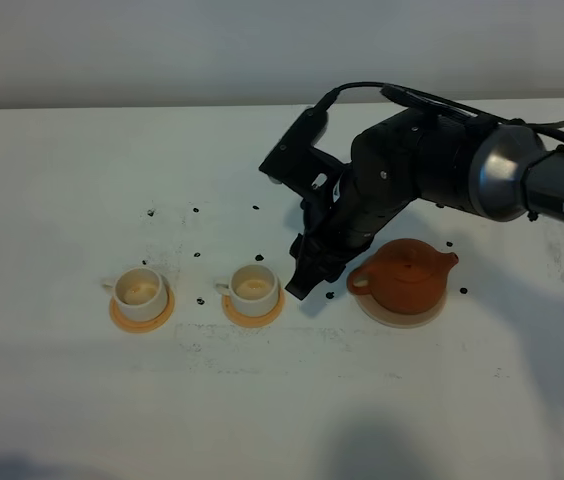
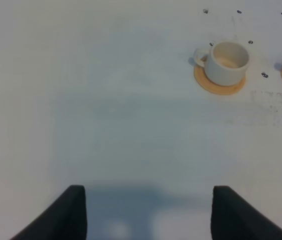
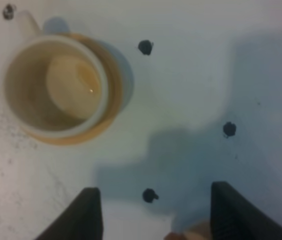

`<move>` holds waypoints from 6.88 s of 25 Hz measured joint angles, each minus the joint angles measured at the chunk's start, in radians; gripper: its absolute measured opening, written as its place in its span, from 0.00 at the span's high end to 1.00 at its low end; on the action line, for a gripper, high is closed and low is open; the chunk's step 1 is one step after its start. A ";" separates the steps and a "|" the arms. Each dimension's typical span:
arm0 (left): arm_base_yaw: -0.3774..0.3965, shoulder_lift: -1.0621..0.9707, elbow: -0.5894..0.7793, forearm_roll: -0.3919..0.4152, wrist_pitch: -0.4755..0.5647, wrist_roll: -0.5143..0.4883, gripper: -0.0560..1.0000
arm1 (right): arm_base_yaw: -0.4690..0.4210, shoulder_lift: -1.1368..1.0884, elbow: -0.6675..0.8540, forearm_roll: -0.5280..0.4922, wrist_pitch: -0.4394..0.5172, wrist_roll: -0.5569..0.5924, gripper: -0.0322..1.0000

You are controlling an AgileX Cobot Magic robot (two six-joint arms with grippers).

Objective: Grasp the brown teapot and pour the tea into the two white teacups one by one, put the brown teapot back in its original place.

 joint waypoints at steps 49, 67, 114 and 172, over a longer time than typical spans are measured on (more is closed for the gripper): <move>0.000 0.000 0.000 0.000 0.000 0.000 0.44 | -0.038 0.095 0.001 0.011 0.107 0.078 0.48; 0.000 0.000 0.000 0.000 0.000 0.000 0.44 | -0.037 0.055 0.001 0.014 0.161 0.078 0.48; 0.000 0.000 0.000 0.000 0.000 0.000 0.44 | -0.025 0.023 0.069 0.091 0.144 0.063 0.48; 0.000 0.000 0.000 0.000 0.000 0.000 0.44 | -0.005 -0.142 0.309 -0.019 0.115 0.052 0.49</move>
